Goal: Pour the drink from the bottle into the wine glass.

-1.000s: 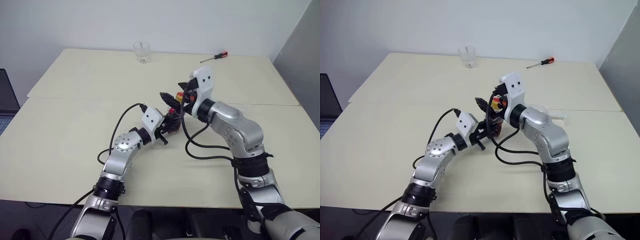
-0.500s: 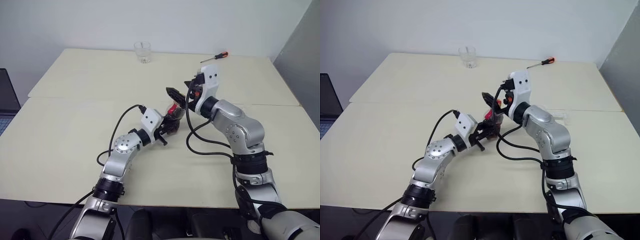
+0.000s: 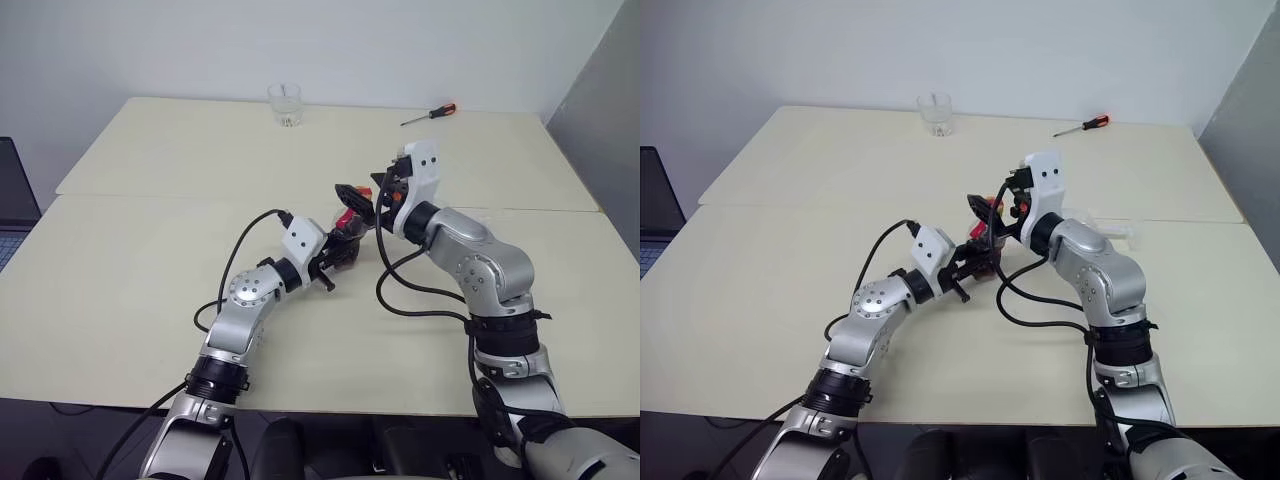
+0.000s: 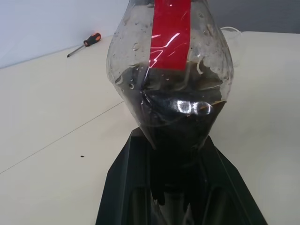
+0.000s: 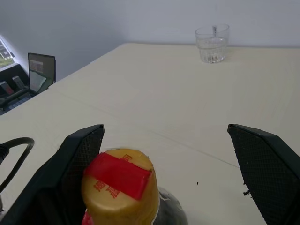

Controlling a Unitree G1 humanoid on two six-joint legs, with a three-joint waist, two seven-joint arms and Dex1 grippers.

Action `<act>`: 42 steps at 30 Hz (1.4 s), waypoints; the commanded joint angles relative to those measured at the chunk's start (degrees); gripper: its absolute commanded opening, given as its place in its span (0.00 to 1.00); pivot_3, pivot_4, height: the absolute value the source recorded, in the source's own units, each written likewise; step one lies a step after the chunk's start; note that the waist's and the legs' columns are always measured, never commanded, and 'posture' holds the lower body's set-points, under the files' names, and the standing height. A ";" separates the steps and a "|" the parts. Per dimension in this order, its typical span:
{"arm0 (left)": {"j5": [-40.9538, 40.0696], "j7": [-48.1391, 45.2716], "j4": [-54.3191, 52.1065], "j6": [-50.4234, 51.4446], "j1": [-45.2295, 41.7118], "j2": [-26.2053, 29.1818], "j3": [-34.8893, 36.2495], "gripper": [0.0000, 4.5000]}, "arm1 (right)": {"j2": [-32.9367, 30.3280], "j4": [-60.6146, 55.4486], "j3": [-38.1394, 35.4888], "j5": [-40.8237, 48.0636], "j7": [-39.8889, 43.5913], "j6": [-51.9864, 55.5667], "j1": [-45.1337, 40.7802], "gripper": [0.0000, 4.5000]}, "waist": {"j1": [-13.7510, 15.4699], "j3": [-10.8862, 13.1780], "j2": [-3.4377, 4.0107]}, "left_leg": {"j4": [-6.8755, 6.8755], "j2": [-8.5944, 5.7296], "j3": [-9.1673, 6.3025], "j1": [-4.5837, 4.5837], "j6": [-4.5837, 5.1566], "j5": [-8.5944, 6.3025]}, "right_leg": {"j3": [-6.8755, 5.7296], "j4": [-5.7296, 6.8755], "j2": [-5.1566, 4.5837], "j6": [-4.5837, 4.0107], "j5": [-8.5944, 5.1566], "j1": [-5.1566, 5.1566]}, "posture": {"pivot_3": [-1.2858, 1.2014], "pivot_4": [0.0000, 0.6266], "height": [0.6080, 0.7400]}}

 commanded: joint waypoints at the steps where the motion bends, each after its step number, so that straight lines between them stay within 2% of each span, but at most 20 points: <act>1: -0.48 -0.04 -2.67 -1.45 -0.76 -0.12 0.75 0.14 | -0.47 -3.35 -2.97 1.26 -1.02 0.74 0.59 1.00 | 0.01 0.00 0.00 | 0.00 0.00 0.00 0.00 0.00 0.00 | 0.00 0.00 0.00 0.00 0.00 0.00 | 0.52 0.24 1.00; 20: -0.42 -0.17 -2.78 -1.26 -0.73 -0.13 0.53 0.14 | -1.86 -9.58 -4.50 6.06 -0.89 4.67 3.24 1.00 | -0.01 0.00 0.00 | -0.01 0.00 -0.01 0.00 0.00 0.00 | 0.01 -0.01 0.01 0.00 0.00 0.00 | 0.52 0.24 1.00; 22: -0.42 -0.12 -2.82 -1.20 -0.70 -0.11 0.55 0.14 | -1.83 -10.03 -4.30 6.26 -0.85 4.77 3.52 0.92 | -0.02 0.00 0.00 | 0.00 -0.01 0.00 0.00 0.00 0.00 | 0.00 -0.01 0.00 0.00 0.00 0.00 | 0.52 0.24 1.00; 24: -0.42 -0.12 -2.75 -1.23 -0.69 -0.08 0.59 0.14 | -1.98 -10.55 -4.03 6.53 -0.47 4.76 3.77 0.80 | -0.02 0.00 0.00 | 0.00 0.00 -0.01 0.00 0.00 0.00 | 0.00 -0.01 0.01 0.01 0.00 0.00 | 0.52 0.24 1.00; 34: -1.54 2.29 -1.00 -1.89 -0.46 -0.60 3.88 0.14 | -2.92 -10.75 -5.66 7.43 -0.59 3.88 3.18 0.01 | -0.02 0.00 0.00 | 0.00 0.00 -0.01 0.00 0.00 0.00 | 0.00 -0.01 0.01 0.01 0.00 0.00 | 0.52 0.24 1.00; 42: -0.87 7.82 3.00 -7.77 -1.51 -1.25 9.27 0.14 | -5.04 -10.87 -14.65 13.78 0.34 2.37 0.90 0.00 | 0.04 0.00 0.00 | 0.00 -0.02 0.00 -0.01 0.00 0.00 | -0.01 -0.03 0.00 0.01 0.00 0.01 | 0.52 0.24 1.00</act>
